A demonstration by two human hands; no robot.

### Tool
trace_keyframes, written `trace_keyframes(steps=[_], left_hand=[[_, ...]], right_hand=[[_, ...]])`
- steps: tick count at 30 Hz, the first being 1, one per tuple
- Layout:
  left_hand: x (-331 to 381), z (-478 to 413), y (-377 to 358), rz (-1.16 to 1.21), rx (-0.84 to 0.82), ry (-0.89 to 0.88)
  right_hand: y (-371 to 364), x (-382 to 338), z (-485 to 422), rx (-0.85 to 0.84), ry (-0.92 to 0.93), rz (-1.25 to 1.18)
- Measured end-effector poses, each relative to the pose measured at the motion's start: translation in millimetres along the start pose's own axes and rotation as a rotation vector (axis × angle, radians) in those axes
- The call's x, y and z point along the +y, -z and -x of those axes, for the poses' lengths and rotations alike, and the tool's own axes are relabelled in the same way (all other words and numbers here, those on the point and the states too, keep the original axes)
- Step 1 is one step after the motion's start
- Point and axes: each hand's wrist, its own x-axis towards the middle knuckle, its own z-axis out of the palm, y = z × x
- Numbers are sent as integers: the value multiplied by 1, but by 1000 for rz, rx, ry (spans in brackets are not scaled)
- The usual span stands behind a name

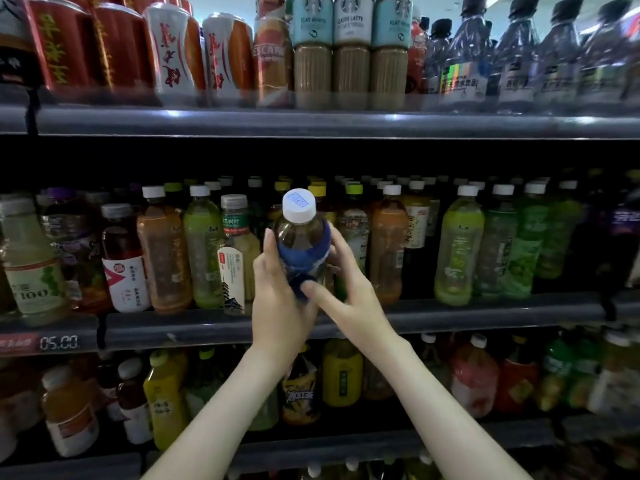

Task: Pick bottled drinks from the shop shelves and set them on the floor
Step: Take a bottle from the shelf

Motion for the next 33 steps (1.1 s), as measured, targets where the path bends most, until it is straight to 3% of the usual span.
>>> trace_keyframes(steps=[7,12,19,28,33], left_hand=[[42,28,-15,73,-269,-70],[71,41,-17,211,-435,60],[112,55,-12,430,-731,320],[124,95,69,322,-567,559],[106,94,140,77,-463,523]], right_hand=[[46,-6,40,127,-184,58],[71,-18,70,220,-221,-9],[107,-40,109,226,-345,-181],[69,-58,135,142,-402,-240],[14,-73,124,82,-389,-289]])
